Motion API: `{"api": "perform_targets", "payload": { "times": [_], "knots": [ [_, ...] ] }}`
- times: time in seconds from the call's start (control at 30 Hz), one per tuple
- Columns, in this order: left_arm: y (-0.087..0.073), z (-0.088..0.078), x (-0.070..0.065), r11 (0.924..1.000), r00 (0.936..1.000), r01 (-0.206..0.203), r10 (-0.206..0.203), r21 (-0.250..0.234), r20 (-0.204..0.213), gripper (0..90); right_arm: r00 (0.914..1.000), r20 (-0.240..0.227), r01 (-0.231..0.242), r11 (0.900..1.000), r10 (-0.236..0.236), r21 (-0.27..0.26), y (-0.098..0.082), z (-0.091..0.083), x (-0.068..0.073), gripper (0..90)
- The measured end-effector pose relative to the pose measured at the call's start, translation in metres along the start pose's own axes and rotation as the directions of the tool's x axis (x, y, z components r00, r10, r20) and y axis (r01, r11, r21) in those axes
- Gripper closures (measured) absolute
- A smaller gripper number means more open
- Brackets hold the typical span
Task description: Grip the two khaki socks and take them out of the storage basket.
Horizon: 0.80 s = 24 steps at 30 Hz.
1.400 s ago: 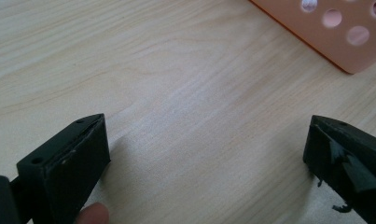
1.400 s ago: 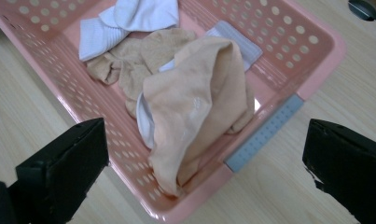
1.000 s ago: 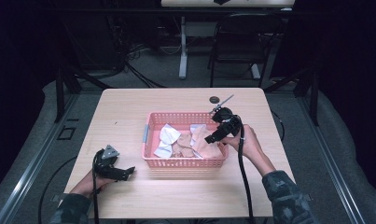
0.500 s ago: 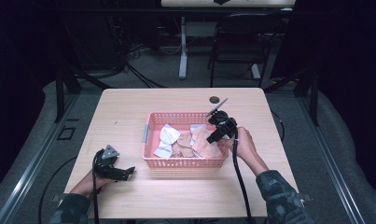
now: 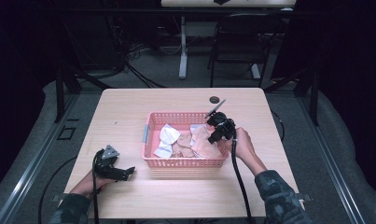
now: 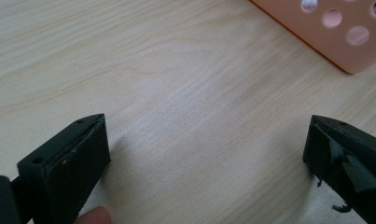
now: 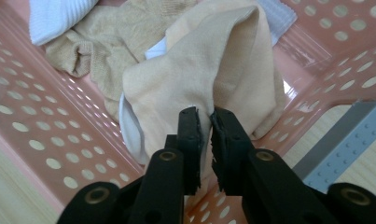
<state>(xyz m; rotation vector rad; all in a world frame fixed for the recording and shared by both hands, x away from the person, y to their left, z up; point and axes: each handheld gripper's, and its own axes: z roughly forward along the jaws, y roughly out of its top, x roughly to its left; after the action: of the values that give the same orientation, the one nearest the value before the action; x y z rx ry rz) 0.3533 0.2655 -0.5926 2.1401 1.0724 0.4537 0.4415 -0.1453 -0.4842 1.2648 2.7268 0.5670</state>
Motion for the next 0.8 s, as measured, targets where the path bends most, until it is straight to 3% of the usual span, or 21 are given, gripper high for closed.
{"api": "perform_targets", "payload": {
  "times": [0.07, 0.17, 0.3, 0.4, 0.47, 0.5, 0.73, 0.8],
  "knots": [
    [0.000, 0.000, 0.000, 1.0000, 1.0000, 0.000, 0.000, 0.000, 0.000, 0.4, 0.9998, -0.010, -0.020, 1.000, 0.020, -0.017, -0.002, -0.002, 0.000, 86.3],
    [0.000, 0.000, 0.000, 1.0000, 1.0000, 0.000, 0.000, 0.000, 0.000, 0.4, 0.9997, -0.022, -0.011, 1.000, 0.010, -0.016, -0.003, -0.005, -0.002, 87.3],
    [0.000, 0.000, 0.000, 1.0000, 1.0000, 0.000, 0.000, 0.000, 0.000, 0.4, 0.9943, -0.102, -0.038, 0.997, 0.031, -0.061, -0.008, -0.010, -0.006, 88.0],
    [0.000, 0.000, 0.000, 1.0000, 1.0000, -0.001, 0.001, 0.000, 0.000, 0.4, 0.9932, -0.108, -0.053, 0.995, 0.043, -0.089, -0.010, -0.014, -0.005, 88.2],
    [0.000, 0.000, 0.000, 1.0000, 1.0000, -0.001, 0.001, 0.000, 0.000, 0.4, 0.9939, -0.106, -0.039, 0.996, 0.030, -0.080, -0.010, -0.016, -0.007, 88.2],
    [0.000, 0.000, 0.000, 1.0000, 1.0000, 0.000, 0.000, 0.000, 0.000, 0.4, 0.9924, -0.115, -0.057, 0.993, 0.045, -0.104, -0.010, -0.017, -0.006, 88.2],
    [0.000, 0.000, 0.000, 1.0000, 1.0000, 0.000, 0.000, 0.000, 0.000, 0.4, 0.9954, -0.091, -0.042, 0.988, 0.029, -0.147, -0.005, -0.040, -0.004, 88.3],
    [0.000, 0.000, 0.000, 1.0000, 1.0000, -0.001, 0.001, 0.000, -0.001, 0.4, 0.9975, -0.071, -0.014, 0.989, 0.003, -0.146, -0.003, -0.050, -0.004, 88.3]
  ]
}}
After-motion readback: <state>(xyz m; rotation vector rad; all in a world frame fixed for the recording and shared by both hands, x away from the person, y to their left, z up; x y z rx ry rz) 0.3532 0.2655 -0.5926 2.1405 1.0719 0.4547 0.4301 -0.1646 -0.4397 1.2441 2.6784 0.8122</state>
